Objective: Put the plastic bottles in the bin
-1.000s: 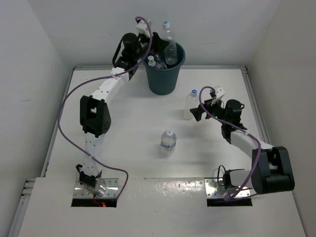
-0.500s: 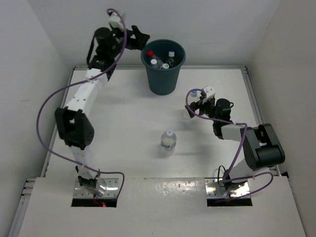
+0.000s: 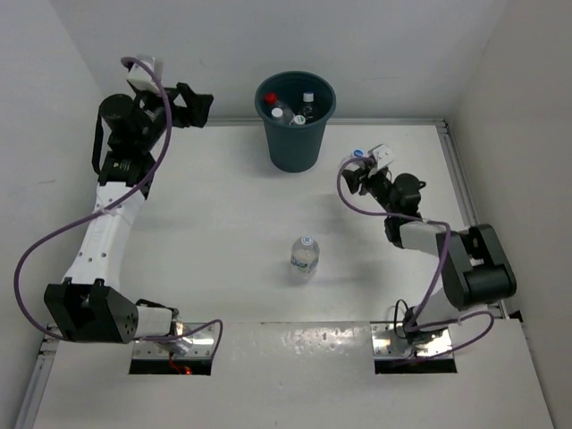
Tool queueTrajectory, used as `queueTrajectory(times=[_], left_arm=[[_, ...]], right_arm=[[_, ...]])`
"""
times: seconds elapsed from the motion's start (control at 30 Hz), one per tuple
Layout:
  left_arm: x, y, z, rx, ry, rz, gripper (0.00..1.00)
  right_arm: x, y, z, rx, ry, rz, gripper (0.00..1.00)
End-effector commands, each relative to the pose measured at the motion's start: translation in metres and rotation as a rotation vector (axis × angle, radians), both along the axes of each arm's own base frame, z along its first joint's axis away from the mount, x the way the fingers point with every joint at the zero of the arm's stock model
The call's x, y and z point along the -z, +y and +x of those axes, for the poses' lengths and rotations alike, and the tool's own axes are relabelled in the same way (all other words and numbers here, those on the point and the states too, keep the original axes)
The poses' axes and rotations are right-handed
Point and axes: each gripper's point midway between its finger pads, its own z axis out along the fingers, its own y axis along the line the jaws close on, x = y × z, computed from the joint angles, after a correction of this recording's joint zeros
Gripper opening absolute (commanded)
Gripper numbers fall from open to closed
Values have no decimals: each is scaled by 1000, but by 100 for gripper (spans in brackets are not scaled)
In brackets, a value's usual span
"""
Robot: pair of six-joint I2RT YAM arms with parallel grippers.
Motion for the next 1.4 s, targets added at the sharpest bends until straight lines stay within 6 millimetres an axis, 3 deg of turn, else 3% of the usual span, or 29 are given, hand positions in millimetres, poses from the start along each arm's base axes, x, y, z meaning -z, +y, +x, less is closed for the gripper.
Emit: queueTrajectory(times=[0.0, 0.07, 0.13, 0.17, 0.23, 0.27, 0.3, 0.33, 0.37, 0.4, 0.43, 0.47, 0.5, 0.53, 0.57, 0.6, 0.63, 0.77, 0.8, 0.83, 0.93, 0.97, 1.0, 1.1, 1.2, 1.23, 1.3, 1.33, 1.37], left_arm=[[32, 15, -5, -32, 71, 10, 99], [45, 15, -9, -32, 90, 10, 99], [57, 16, -13, -30, 116, 2, 99], [68, 15, -16, -20, 136, 3, 99], [78, 13, -20, -11, 154, 3, 99], [87, 13, -24, -11, 169, 3, 99], [94, 13, -24, -12, 180, 11, 99], [95, 13, -27, -12, 179, 12, 99], [104, 13, -27, -12, 198, 11, 99], [105, 13, -30, -12, 199, 11, 99], [105, 13, -30, -12, 199, 11, 99], [107, 13, -33, -12, 200, 11, 99], [113, 13, -33, -11, 212, 11, 99], [113, 13, -33, -11, 216, 2, 99], [117, 13, -33, -11, 225, 2, 99], [113, 13, -36, -11, 214, 2, 99], [118, 12, -36, -10, 227, -8, 99], [124, 12, -37, -10, 245, -8, 99], [129, 13, -37, -11, 251, 0, 99], [129, 6, -39, 15, 251, 2, 99], [152, -18, -50, 134, 282, 44, 99], [168, -40, -64, 272, 316, 75, 99], [193, -49, -75, 327, 360, 103, 99], [233, -75, -106, 470, 380, 185, 99], [241, -99, -122, 568, 331, 273, 99], [241, -106, -126, 593, 314, 294, 99], [247, -128, -133, 670, 294, 344, 99], [245, -136, -133, 692, 276, 356, 99], [246, -150, -140, 738, 260, 370, 99]], right_arm=[[-107, 3, -14, -26, -249, 88, 5], [-165, 4, -20, -44, -338, 145, 4], [-191, 8, -19, -63, -355, 197, 4], [-234, 10, -15, -75, -431, 219, 4], [-253, 15, -3, -86, -438, 254, 4], [-300, 20, 3, -102, -527, 273, 3], [-292, 26, 20, -104, -486, 275, 3], [-324, 28, 21, -116, -549, 291, 3], [-318, 39, 48, -126, -536, 293, 3], [-320, 44, 56, -128, -541, 296, 3], [-343, 48, 58, -135, -596, 302, 3], [-327, 56, 78, -132, -566, 299, 3], [-344, 62, 89, -138, -606, 314, 3], [-340, 67, 97, -133, -593, 317, 3], [-320, 72, 117, -126, -548, 314, 3], [-325, 82, 125, -139, -559, 321, 3], [-307, 86, 139, -132, -533, 312, 3], [-284, 98, 167, -124, -501, 284, 5], [-269, 105, 175, -128, -476, 279, 11], [-267, 106, 179, -124, -468, 276, 33], [-248, 109, 192, -104, -431, 268, 81], [-246, 109, 194, -98, -421, 273, 86], [-243, 110, 196, -96, -408, 275, 91], [-246, 101, 196, -78, -382, 287, 100], [-261, 92, 188, -77, -382, 297, 100], [-285, 85, 174, -82, -413, 307, 100], [-289, 73, 167, -76, -403, 320, 100], [-321, 60, 146, -70, -447, 333, 100], [-316, 49, 145, -55, -424, 336, 100]])
